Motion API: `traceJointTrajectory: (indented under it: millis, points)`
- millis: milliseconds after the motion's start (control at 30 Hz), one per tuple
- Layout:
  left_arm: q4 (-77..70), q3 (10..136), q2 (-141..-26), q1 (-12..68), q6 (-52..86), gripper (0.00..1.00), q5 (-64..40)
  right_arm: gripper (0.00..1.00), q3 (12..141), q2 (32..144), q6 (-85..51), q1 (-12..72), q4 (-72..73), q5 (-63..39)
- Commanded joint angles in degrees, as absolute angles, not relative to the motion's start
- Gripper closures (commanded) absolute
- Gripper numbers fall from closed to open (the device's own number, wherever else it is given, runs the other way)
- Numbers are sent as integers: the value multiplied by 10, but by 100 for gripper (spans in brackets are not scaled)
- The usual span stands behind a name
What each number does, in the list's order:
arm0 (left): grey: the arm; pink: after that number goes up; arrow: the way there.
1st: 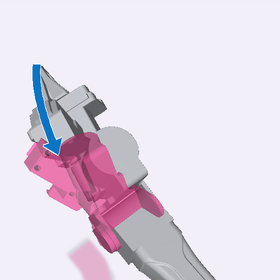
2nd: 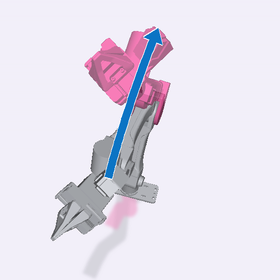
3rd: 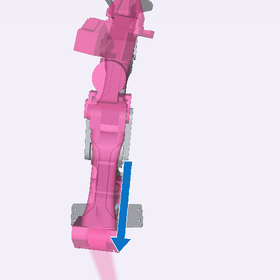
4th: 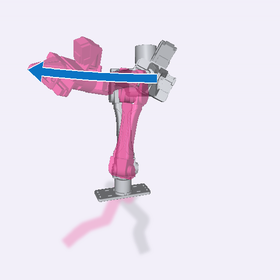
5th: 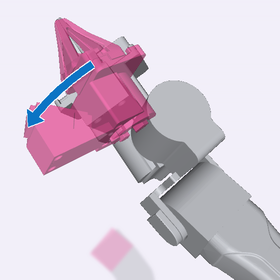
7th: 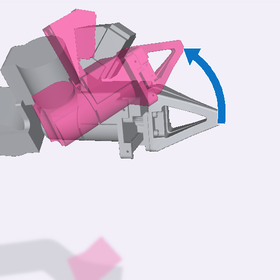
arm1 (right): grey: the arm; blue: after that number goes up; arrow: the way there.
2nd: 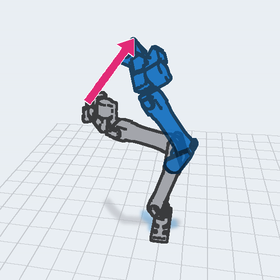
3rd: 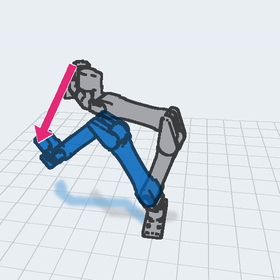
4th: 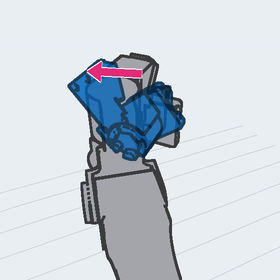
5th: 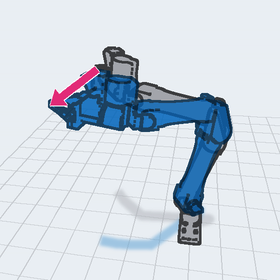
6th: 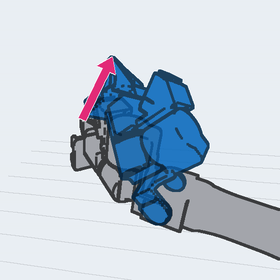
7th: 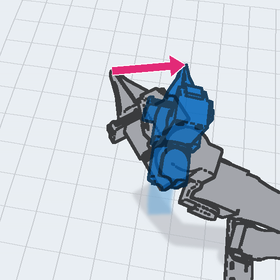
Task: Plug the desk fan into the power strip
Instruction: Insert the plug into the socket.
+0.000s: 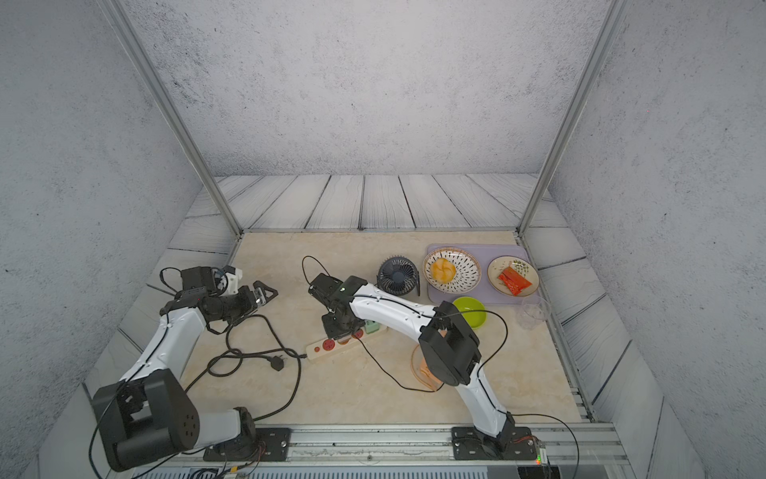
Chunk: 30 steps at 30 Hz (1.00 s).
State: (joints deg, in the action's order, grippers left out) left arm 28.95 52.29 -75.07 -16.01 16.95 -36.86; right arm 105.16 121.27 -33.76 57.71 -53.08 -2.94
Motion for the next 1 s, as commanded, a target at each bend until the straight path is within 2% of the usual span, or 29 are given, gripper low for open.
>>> traceJointTrajectory:
  millis: [0, 467, 567, 833, 967]
  points:
    - [285, 518, -753, -167, 171, 0, -377, 100, 1025, 1239, -370, 578, -538, -18]
    - [285, 521, -759, -169, 179, 0, -388, 100, 1010, 1294, -356, 604, -543, 9]
    - [285, 523, -761, -170, 181, 1, -390, 100, 1009, 1331, -353, 610, -544, -26]
    - [288, 523, -761, -173, 181, 0, -393, 100, 932, 1263, -385, 609, -498, -32]
    - [284, 522, -762, -173, 185, 0, -395, 100, 917, 1265, -393, 608, -490, -38]
